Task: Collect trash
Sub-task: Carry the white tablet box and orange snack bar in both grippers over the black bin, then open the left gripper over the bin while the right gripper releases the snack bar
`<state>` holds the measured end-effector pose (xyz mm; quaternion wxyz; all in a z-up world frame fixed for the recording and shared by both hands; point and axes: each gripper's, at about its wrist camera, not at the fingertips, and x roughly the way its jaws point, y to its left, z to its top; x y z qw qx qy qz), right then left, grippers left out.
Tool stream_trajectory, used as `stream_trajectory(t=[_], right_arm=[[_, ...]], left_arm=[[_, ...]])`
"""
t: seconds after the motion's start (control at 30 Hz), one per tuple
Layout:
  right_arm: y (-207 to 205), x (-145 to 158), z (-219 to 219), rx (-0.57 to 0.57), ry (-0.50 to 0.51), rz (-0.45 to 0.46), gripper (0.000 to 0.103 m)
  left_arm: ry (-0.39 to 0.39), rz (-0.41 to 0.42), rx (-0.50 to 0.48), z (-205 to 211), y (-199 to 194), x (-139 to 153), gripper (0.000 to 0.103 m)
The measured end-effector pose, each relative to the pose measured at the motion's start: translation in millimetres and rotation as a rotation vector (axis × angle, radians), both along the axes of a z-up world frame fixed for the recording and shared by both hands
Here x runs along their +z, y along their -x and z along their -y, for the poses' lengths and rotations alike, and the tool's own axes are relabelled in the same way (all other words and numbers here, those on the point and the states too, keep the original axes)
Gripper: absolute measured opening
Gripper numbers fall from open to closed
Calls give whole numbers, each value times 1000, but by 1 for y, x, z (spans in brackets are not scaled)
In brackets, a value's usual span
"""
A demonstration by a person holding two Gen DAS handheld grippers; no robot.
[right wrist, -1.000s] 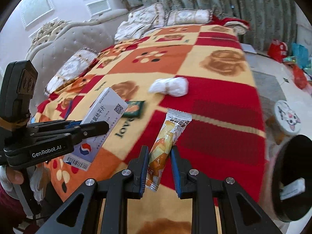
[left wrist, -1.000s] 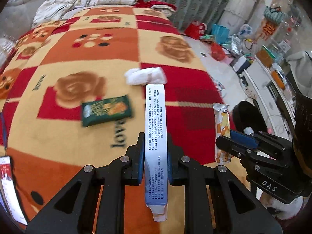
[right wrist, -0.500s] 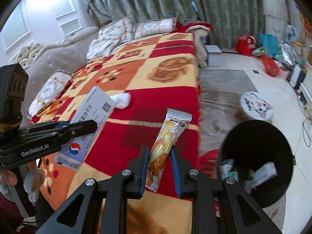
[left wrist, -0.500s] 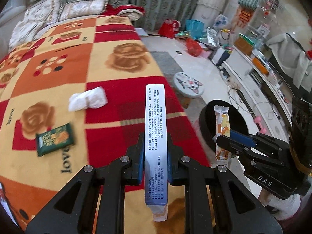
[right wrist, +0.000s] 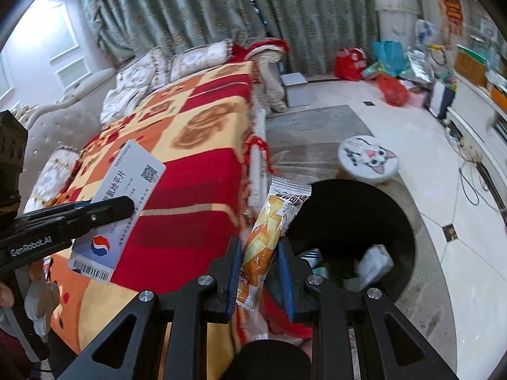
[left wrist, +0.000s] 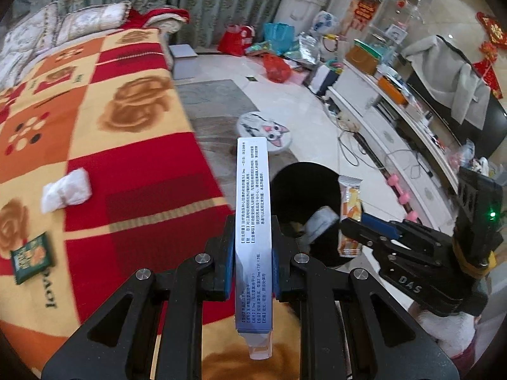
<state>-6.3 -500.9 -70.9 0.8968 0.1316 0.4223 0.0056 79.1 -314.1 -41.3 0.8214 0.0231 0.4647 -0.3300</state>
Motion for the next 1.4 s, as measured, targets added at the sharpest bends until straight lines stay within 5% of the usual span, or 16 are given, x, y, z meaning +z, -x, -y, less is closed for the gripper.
stream_trajectory(t=[0.6,1.3,1.4], right_arm=[[4,-42,54,-89,-74,-70,22],[0,-60,69,-125,-96,-103,22],[-1,-61,70,-138,-95,-109,23]], left_arm=[[31,-103,-73,82,-11,-33,16],[63,-130,-76,101,-20,-45,17],[72,-132,-77,102,-21,-44,35]])
